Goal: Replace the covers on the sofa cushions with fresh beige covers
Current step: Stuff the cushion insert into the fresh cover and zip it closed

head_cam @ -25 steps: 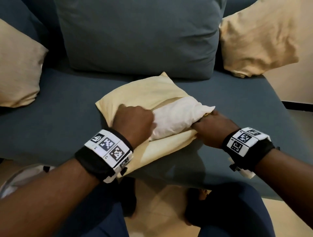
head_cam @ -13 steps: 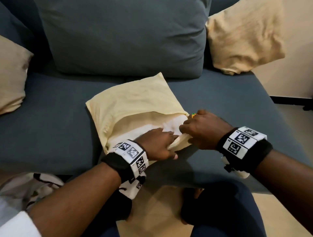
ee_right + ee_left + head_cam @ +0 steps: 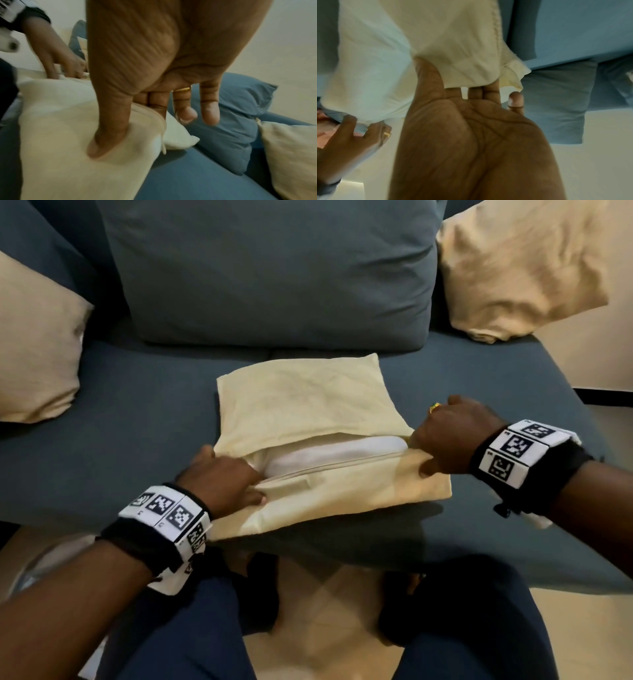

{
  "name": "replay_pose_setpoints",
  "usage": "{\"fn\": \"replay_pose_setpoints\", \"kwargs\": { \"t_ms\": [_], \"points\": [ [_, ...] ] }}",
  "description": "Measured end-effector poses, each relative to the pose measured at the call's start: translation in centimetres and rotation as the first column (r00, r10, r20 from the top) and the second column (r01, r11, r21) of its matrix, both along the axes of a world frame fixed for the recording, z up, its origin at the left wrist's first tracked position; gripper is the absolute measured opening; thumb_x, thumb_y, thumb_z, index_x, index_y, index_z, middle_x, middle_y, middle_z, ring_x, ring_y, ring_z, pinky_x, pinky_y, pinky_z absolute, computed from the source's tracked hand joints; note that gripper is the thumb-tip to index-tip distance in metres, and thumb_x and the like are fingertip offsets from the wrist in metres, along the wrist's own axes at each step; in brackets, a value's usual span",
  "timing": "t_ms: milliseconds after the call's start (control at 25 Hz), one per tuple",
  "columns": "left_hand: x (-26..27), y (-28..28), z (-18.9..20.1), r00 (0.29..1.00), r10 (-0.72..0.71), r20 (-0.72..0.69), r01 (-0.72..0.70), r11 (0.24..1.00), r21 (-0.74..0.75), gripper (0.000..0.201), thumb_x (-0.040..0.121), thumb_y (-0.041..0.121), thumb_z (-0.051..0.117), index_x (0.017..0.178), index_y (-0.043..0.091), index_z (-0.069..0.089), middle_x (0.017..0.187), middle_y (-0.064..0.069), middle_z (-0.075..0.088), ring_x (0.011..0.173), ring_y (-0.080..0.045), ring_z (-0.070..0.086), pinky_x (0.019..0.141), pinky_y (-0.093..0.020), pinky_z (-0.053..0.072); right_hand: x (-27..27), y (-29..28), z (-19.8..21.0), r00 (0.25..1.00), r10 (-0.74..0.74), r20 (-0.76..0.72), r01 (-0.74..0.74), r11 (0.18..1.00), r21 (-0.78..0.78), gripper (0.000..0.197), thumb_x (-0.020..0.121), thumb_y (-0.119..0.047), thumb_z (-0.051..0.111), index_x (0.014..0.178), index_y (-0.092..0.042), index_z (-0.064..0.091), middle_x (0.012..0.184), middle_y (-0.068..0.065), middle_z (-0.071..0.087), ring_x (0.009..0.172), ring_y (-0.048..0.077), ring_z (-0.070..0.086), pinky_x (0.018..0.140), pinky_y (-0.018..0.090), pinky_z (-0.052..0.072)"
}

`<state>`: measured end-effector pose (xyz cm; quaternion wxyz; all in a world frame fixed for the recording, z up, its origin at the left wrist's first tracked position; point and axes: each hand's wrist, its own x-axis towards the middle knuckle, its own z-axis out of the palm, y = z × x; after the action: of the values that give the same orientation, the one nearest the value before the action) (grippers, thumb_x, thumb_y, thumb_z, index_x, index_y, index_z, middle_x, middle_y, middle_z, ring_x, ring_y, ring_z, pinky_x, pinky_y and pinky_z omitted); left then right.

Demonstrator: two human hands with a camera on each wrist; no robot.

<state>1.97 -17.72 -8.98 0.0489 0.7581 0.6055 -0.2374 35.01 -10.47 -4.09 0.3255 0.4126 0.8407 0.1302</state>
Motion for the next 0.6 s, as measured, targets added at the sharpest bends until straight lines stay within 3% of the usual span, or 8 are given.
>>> {"fn": "replay_pose_setpoints", "kwargs": {
  "t_ms": [120, 200, 280, 360, 400, 480, 560, 600],
  "points": [
    [-0.2, 1.4, -0.2, 0.967, -0.045, -0.253, 0.043, 0.999, -0.012, 0.061, 0.082, 0.074, 0.051, 0.117, 0.026, 0.065, 0.132, 0.004, 0.053, 0.12, -0.02, 0.047, 0.095, -0.048, 0.027, -0.4, -2.2, -1.5, 0.995, -0.064, -0.071, 0.054, 0.989, -0.136, 0.047, 0.084, -0.063, 0.063, 0.122, -0.035, 0.057, 0.106, 0.0, 0.063, 0.101, 0.027, 0.062, 0.074, 0.034, 0.044],
    [-0.9, 2.0, 0.0, 0.939, -0.01, -0.344, -0.009, 0.998, -0.055, 0.064, 0.078, 0.076, 0.054, 0.119, 0.028, 0.063, 0.126, 0.004, 0.058, 0.118, -0.019, 0.051, 0.1, -0.049, 0.024, 0.0, -2.5, -2.3, 0.973, -0.056, -0.222, 0.014, 0.982, -0.186, 0.041, 0.086, -0.048, 0.067, 0.123, -0.035, 0.054, 0.113, -0.003, 0.061, 0.105, 0.028, 0.061, 0.079, 0.037, 0.051],
    [-1.4, 2.2, 0.4, 0.925, 0.016, -0.38, -0.047, 0.996, -0.072, 0.051, 0.078, 0.07, 0.06, 0.111, 0.031, 0.065, 0.113, 0.006, 0.066, 0.11, -0.018, 0.057, 0.1, -0.049, 0.02, 0.6, -2.8, -2.8, 0.92, -0.083, -0.383, 0.005, 0.98, -0.201, 0.039, 0.087, -0.032, 0.069, 0.124, -0.031, 0.056, 0.121, -0.006, 0.058, 0.112, 0.025, 0.059, 0.085, 0.042, 0.053],
    [-1.3, 2.4, 0.8, 0.909, -0.027, -0.415, -0.003, 0.998, -0.07, 0.034, 0.085, 0.053, 0.063, 0.11, 0.031, 0.065, 0.109, 0.006, 0.07, 0.108, -0.018, 0.061, 0.103, -0.051, 0.018, 1.4, -3.2, -3.7, 0.829, -0.097, -0.551, -0.016, 0.98, -0.197, 0.04, 0.085, -0.02, 0.07, 0.122, -0.028, 0.059, 0.123, -0.007, 0.058, 0.112, 0.023, 0.058, 0.086, 0.042, 0.052],
    [-1.0, 2.3, 1.0, 0.913, -0.03, -0.406, 0.001, 0.997, -0.072, 0.028, 0.09, 0.041, 0.059, 0.115, 0.031, 0.064, 0.114, 0.004, 0.07, 0.111, -0.02, 0.062, 0.107, -0.051, 0.019, 1.6, -3.5, -4.3, 0.745, -0.108, -0.659, -0.024, 0.982, -0.188, 0.039, 0.084, -0.013, 0.07, 0.119, -0.028, 0.062, 0.12, -0.008, 0.059, 0.109, 0.021, 0.059, 0.087, 0.042, 0.052],
    [0.0, 2.1, 1.8, 0.947, 0.038, -0.319, -0.065, 0.995, -0.076, 0.034, 0.097, 0.021, 0.045, 0.127, 0.029, 0.06, 0.13, -0.002, 0.064, 0.119, -0.026, 0.06, 0.107, -0.046, 0.034, 2.1, -4.2, -5.0, 0.449, -0.258, -0.856, 0.082, 0.965, -0.248, 0.042, 0.083, 0.002, 0.062, 0.108, -0.031, 0.067, 0.109, -0.012, 0.063, 0.098, 0.012, 0.061, 0.086, 0.037, 0.053],
    [1.7, 1.7, 3.1, 0.978, 0.093, -0.188, -0.102, 0.994, -0.043, 0.033, 0.099, 0.019, 0.042, 0.125, 0.027, 0.061, 0.13, -0.005, 0.062, 0.115, -0.029, 0.061, 0.091, -0.039, 0.047, 2.5, -3.9, -5.3, 0.08, -0.402, -0.912, 0.249, 0.894, -0.372, 0.047, 0.082, 0.008, 0.054, 0.097, -0.035, 0.065, 0.102, -0.013, 0.066, 0.089, 0.01, 0.067, 0.079, 0.034, 0.055],
    [2.9, 1.5, 3.7, 0.986, 0.104, -0.128, -0.104, 0.995, 0.001, 0.029, 0.1, 0.023, 0.042, 0.12, 0.025, 0.063, 0.125, -0.006, 0.064, 0.11, -0.03, 0.062, 0.083, -0.038, 0.047, 2.8, -3.3, -5.4, -0.032, -0.423, -0.906, 0.33, 0.851, -0.409, 0.043, 0.083, 0.006, 0.055, 0.094, -0.035, 0.064, 0.101, -0.011, 0.067, 0.085, 0.015, 0.069, 0.076, 0.037, 0.057]
  ]
}}
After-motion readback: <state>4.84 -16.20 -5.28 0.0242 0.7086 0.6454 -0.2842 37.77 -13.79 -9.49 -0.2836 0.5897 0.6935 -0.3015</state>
